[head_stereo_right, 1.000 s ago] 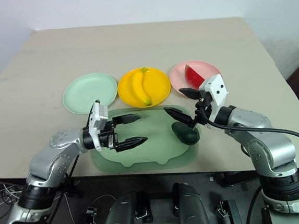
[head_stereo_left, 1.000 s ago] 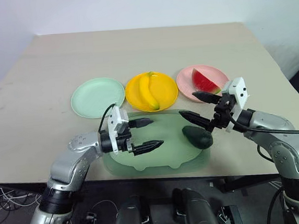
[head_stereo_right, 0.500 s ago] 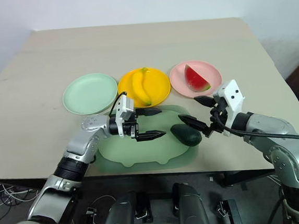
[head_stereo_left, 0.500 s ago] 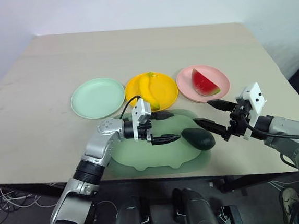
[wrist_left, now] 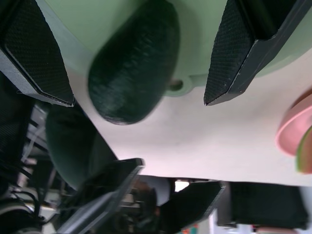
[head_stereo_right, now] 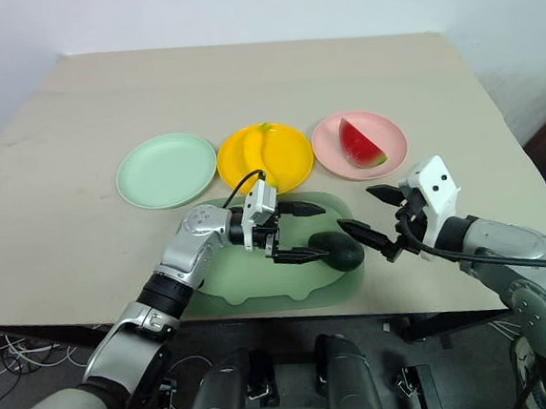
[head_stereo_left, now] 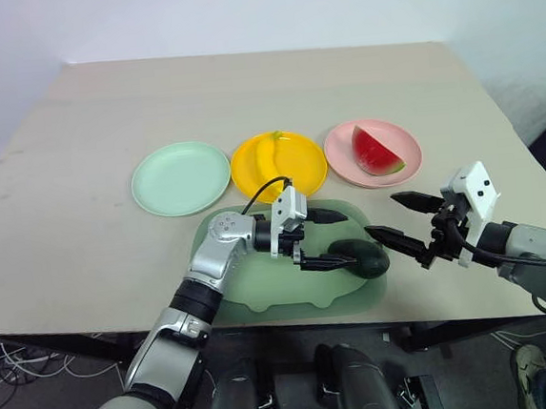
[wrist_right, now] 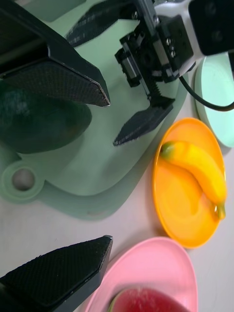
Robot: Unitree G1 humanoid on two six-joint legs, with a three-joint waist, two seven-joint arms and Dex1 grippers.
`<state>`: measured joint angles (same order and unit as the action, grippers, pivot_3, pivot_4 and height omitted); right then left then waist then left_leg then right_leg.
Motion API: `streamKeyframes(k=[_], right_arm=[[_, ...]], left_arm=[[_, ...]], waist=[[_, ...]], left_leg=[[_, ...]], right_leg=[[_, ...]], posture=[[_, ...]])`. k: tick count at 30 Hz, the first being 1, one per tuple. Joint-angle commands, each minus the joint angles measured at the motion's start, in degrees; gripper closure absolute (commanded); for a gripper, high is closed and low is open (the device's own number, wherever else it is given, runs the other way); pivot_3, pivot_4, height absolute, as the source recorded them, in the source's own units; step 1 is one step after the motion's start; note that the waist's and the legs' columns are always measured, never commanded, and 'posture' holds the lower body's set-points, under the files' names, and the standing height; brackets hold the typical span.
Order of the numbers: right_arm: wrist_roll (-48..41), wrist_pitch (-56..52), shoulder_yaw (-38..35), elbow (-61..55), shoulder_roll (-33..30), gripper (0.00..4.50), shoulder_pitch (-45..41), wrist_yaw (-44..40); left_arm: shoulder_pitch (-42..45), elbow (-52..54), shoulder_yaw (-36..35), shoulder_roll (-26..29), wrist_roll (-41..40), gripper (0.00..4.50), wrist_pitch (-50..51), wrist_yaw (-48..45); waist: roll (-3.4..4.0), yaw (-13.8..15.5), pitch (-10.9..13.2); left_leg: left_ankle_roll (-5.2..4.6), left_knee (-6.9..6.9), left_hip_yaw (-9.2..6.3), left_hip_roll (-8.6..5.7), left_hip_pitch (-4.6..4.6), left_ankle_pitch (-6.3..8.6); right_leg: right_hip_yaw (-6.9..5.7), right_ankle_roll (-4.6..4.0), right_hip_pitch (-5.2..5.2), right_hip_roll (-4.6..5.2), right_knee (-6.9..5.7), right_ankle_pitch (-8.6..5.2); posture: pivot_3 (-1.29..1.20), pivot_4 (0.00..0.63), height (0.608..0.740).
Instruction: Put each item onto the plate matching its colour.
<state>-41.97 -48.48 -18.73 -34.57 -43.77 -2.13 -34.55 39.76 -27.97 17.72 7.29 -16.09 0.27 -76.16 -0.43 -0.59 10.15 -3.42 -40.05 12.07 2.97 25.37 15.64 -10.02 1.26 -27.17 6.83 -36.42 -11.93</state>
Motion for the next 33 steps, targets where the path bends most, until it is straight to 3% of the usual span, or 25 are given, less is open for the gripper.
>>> streamKeyframes(k=[1, 14, 28, 31, 33], right_arm=[[-0.8, 0.5, -2.1, -2.4, -0.5, 0.0, 0.5, 0.6], [-1.7, 0.1, -5.7, -4.9, -1.4, 0.0, 4.3, 1.7], [-8.7, -1.3, -9.4, -10.2, -3.6, 0.0, 9.6, 0.8], [-8.4, -1.1, -9.4, -10.1, -3.8, 0.0, 9.8, 1.0], [-8.1, -0.9, -9.4, -10.0, -3.9, 0.0, 9.9, 1.0]], left_arm=[[1.9, -1.9, 1.3, -1.4, 1.4, 0.04, -3.0, -2.6], [9.0, -18.4, 1.6, -8.3, 8.3, 0.04, -11.6, -0.6], [11.3, -23.9, 0.4, -10.6, 10.4, 0.04, -12.3, -1.6], [11.5, -24.0, 0.2, -10.7, 10.7, 0.65, -12.0, -1.5], [11.4, -24.1, 0.3, -10.6, 11.0, 1.28, -12.4, -1.5]], waist=[[0.0, 0.0, 0.0], [-0.01, 0.0, 0.0], [-0.02, -0.1, 0.0], [-0.02, 0.0, 0.0], [-0.02, -0.1, 0.0]], left_leg=[[-0.01, 0.0, 0.0, 0.0, 0.0, 0.01], [-0.22, 0.0, -0.04, -0.01, 0.01, 0.12], [-0.27, -0.01, -0.12, -0.02, 0.01, 0.15], [-0.27, -0.01, -0.12, -0.02, 0.01, 0.15], [-0.27, -0.01, -0.12, -0.02, 0.01, 0.15]], right_leg=[[0.0, -0.01, 0.0, 0.0, 0.01, -0.01], [-0.03, 0.05, 0.09, -0.01, 0.16, 0.01], [-0.07, 0.04, 0.17, -0.02, 0.25, 0.0], [-0.08, 0.05, 0.18, -0.02, 0.27, 0.0], [-0.08, 0.05, 0.18, -0.02, 0.27, 0.0]], posture=[[0.0, 0.15, 0.696], [0.0, 0.15, 0.696], [0.0, 0.15, 0.696], [0.0, 0.15, 0.696], [0.0, 0.15, 0.696]])
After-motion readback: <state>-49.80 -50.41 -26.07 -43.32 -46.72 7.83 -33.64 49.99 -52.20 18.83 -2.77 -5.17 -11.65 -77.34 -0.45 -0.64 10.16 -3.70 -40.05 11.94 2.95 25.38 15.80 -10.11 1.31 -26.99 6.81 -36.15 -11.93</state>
